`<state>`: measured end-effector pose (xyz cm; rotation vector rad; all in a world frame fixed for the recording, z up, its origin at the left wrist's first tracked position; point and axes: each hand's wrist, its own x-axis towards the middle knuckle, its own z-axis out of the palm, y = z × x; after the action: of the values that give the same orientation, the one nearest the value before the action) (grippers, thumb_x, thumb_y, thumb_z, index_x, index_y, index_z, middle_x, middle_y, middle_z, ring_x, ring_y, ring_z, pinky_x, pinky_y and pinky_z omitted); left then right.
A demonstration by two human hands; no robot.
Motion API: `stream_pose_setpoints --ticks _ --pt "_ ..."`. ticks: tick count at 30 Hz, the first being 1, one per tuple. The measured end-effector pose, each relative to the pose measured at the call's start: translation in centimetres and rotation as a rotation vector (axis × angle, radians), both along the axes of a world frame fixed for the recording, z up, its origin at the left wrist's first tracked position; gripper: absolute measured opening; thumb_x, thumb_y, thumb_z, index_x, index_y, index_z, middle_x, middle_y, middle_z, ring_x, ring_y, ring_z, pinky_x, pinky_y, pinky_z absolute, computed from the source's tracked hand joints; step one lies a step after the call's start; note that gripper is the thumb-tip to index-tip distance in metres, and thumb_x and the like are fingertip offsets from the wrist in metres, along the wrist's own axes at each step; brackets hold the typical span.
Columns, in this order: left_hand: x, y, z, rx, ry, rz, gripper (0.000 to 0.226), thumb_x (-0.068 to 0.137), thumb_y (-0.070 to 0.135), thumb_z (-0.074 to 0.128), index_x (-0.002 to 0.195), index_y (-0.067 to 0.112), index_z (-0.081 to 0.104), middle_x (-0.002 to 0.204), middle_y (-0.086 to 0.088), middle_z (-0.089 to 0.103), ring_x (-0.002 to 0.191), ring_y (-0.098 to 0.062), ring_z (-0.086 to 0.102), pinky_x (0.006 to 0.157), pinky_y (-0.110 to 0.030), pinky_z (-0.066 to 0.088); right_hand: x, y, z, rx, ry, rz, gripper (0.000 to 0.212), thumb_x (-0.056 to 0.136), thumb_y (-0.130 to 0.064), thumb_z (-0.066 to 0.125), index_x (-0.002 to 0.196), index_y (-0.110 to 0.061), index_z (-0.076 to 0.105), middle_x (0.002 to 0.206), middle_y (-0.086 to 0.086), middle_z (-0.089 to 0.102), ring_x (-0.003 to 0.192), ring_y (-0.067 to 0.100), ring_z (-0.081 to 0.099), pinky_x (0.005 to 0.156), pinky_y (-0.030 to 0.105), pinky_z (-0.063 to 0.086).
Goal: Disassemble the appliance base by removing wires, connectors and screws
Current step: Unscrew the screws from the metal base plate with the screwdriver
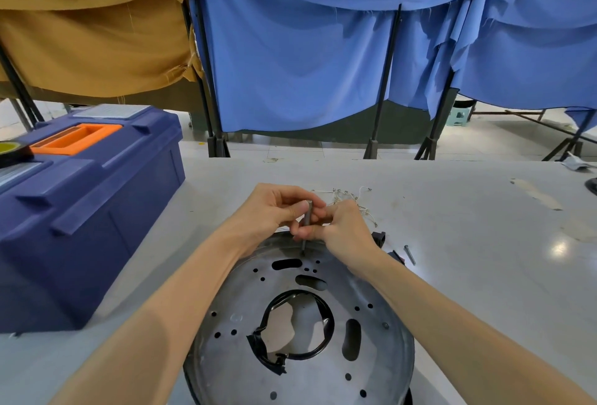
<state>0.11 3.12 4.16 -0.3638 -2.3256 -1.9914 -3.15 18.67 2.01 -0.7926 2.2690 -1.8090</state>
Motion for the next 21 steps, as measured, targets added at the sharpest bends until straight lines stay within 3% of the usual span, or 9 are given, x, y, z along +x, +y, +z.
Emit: stream_pose_setpoints --ticks 4,7,9,11,13,15,17,19,21 --pt "0.0 -0.2 -0.1 -0.016 0.004 0.002 0.024 0.095 -0.002 0.052 0.084 0.009 0.070 0.085 -0.009 0.075 0.056 -0.015 0.060 0.051 -0.020 0.049 -0.2 -0.2 -0.2 0.026 -0.011 -0.038 0.010 0.075 0.003 0.076 0.066 -0.001 0.072 0.067 0.013 0.071 0.069 0.015 0.065 0.080 0.035 0.055" --pt "0.1 0.1 -0.1 -0.002 0.036 0.071 0.022 0.090 -0.006 0.057 0.082 0.008 0.071 0.077 -0.007 0.075 0.048 -0.010 0.061 0.048 -0.018 0.049 -0.4 -0.3 -0.3 0.069 -0.012 -0.069 0.019 0.075 0.004 0.075 0.060 0.004 0.064 0.062 0.010 0.062 0.066 0.017 0.060 0.079 0.043 0.055" --pt "-0.1 0.6 -0.3 0.011 0.062 0.139 0.020 0.085 -0.008 0.063 0.079 0.008 0.072 0.073 -0.008 0.075 0.043 -0.012 0.060 0.045 -0.018 0.048 -0.5 -0.1 -0.4 0.059 -0.016 -0.049 0.031 0.077 0.009 0.071 0.053 -0.010 0.067 0.058 0.002 0.066 0.062 0.011 0.065 0.070 0.029 0.058" --pt "-0.2 0.9 -0.4 0.019 0.069 0.209 0.021 0.079 -0.008 0.069 0.074 0.011 0.073 0.070 -0.009 0.074 0.042 -0.016 0.061 0.043 -0.020 0.050 -0.4 -0.1 -0.3 0.045 -0.034 -0.022 0.022 0.079 0.013 0.067 0.064 -0.003 0.072 0.060 0.001 0.069 0.062 0.009 0.068 0.066 0.018 0.055" --pt "-0.2 1.0 -0.6 0.036 0.076 0.257 0.023 0.076 -0.009 0.072 0.071 0.013 0.074 0.068 -0.008 0.074 0.041 -0.018 0.061 0.043 -0.023 0.052 -0.5 -0.2 -0.3 0.041 -0.047 -0.009 0.018 0.079 0.012 0.067 0.068 -0.001 0.072 0.063 0.004 0.070 0.066 0.012 0.070 0.069 0.019 0.055" --pt "0.0 1.1 -0.7 0.052 0.084 0.284 0.023 0.075 -0.010 0.072 0.070 0.012 0.073 0.067 -0.008 0.073 0.040 -0.018 0.061 0.042 -0.024 0.053 -0.5 -0.2 -0.2 0.040 -0.044 -0.004 0.028 0.079 0.010 0.068 0.063 -0.013 0.072 0.065 0.004 0.071 0.072 0.019 0.072 0.077 0.028 0.057" --pt "0.2 1.4 -0.7 0.056 0.082 0.303 0.021 0.075 -0.011 0.072 0.072 0.010 0.073 0.067 -0.007 0.073 0.044 -0.017 0.064 0.042 -0.023 0.052 -0.4 -0.1 -0.2 0.032 -0.036 -0.005 0.020 0.078 0.008 0.071 0.068 -0.009 0.074 0.072 0.010 0.074 0.081 0.027 0.073 0.088 0.038 0.057" --pt "0.2 1.6 -0.8 0.055 0.082 0.324 0.021 0.075 -0.009 0.074 0.072 0.011 0.072 0.068 -0.008 0.074 0.052 -0.018 0.069 0.045 -0.023 0.053 -0.2 0.0 -0.2 -0.001 -0.025 -0.030 0.006 0.074 0.001 0.078 0.074 -0.005 0.076 0.075 0.010 0.074 0.080 0.023 0.072 0.087 0.034 0.057" --pt "0.4 1.6 -0.8 0.050 0.093 0.366 0.022 0.073 -0.008 0.076 0.069 0.014 0.072 0.069 -0.008 0.074 0.061 -0.020 0.071 0.047 -0.021 0.052 -0.2 0.1 -0.2 -0.008 0.017 -0.074 0.012 0.067 -0.009 0.086 0.071 -0.007 0.075 0.066 0.003 0.070 0.067 0.013 0.066 0.073 0.024 0.053"
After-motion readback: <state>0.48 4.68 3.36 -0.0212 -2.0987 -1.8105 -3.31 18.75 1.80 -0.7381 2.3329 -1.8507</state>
